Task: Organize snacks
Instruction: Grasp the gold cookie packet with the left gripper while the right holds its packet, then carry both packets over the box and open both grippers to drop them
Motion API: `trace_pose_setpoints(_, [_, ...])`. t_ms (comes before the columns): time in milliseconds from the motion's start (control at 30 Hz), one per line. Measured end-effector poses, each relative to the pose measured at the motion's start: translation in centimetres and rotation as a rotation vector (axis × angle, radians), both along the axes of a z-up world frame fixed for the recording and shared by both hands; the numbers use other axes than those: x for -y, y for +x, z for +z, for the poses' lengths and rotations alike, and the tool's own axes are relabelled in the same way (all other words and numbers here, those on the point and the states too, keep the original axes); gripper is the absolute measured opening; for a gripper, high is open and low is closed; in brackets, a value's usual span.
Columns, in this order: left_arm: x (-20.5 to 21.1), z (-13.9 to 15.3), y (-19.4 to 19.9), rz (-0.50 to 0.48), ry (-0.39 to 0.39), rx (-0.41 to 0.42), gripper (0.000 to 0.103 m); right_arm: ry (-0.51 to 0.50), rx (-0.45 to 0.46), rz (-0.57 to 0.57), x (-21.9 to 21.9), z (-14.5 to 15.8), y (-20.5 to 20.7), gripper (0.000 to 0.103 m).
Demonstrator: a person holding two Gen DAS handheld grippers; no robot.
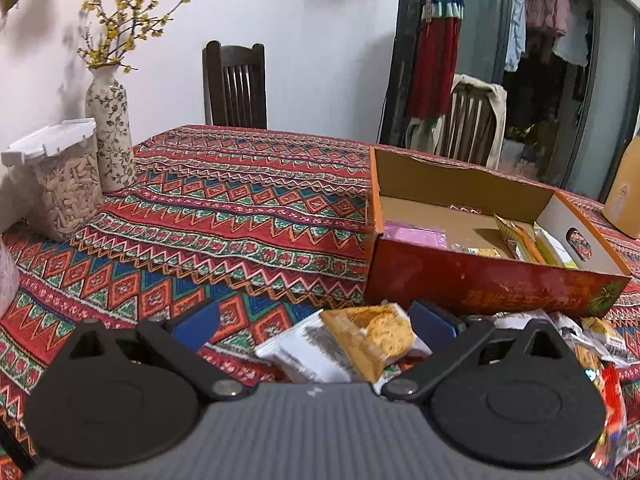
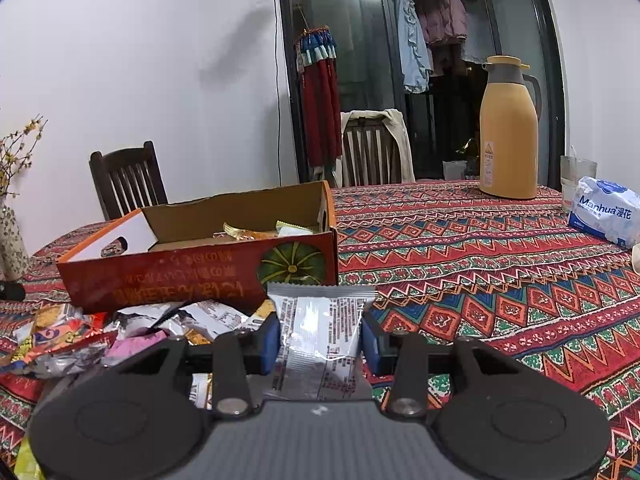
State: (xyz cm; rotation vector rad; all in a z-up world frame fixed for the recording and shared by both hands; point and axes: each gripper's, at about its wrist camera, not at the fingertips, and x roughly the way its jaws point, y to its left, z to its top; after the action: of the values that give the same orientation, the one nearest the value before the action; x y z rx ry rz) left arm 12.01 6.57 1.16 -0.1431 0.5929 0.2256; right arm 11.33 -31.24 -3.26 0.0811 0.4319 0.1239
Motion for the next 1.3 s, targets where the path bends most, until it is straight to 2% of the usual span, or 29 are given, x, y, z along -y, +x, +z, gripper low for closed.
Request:
trace_pose_setpoints(200, [2.7, -0.3, 3.4, -0.005, 0.042, -0.085, 0.103, 0.019, 0.023, 0.005, 0.3, 0.1, -0.4, 0.041])
trace_pose_setpoints(433, [4.5, -2.0, 6.4, 0.054, 0.08, -0.195, 0.103, 0.041, 0.035, 0.024, 0.4, 0.2, -0.6, 0.041])
trace_pose_setpoints(533, [4.8, -2.6, 7.1, 0.059, 0.085, -0.239, 0.087, 0.055, 0.045, 0.033, 0.6, 0.2, -0.7, 0.041])
trace_pose_setpoints(567, [4.8, -2.8, 7.2, 0.058, 0.082, -0.253, 0.077, 0.06, 0.047, 0.036, 0.7, 0.2, -0.7, 0.041])
trace_pose_setpoints(600, [4.8, -2.9, 7.3, 0.054, 0.073, -0.263, 0.074, 0.066, 0.05, 0.039, 0.8, 0.2, -0.8, 0.041])
trace_pose_setpoints(633, [4.7, -3.0, 7.2, 0.051, 0.068, -0.266, 0.072, 0.071, 0.052, 0.041, 0.9, 0.2, -0.8, 0.041])
trace_pose_setpoints(700, [4.7, -2.9, 6.9, 0.047, 0.066, -0.264, 0.06, 0.08, 0.055, 0.045, 1.0, 0.2, -0.8, 0.041])
trace_pose_setpoints(800, [4.6, -2.5, 6.5, 0.034, 0.062, -0.255, 0.054, 0.09, 0.058, 0.05, 1.2, 0.2, -0.9, 0.041])
trace_pose_setpoints(1300, [4.1, 0.6, 2.6, -0.019, 0.066, -0.115, 0.051, 0.092, 0.059, 0.048, 1.3, 0.2, -1.0, 0.041])
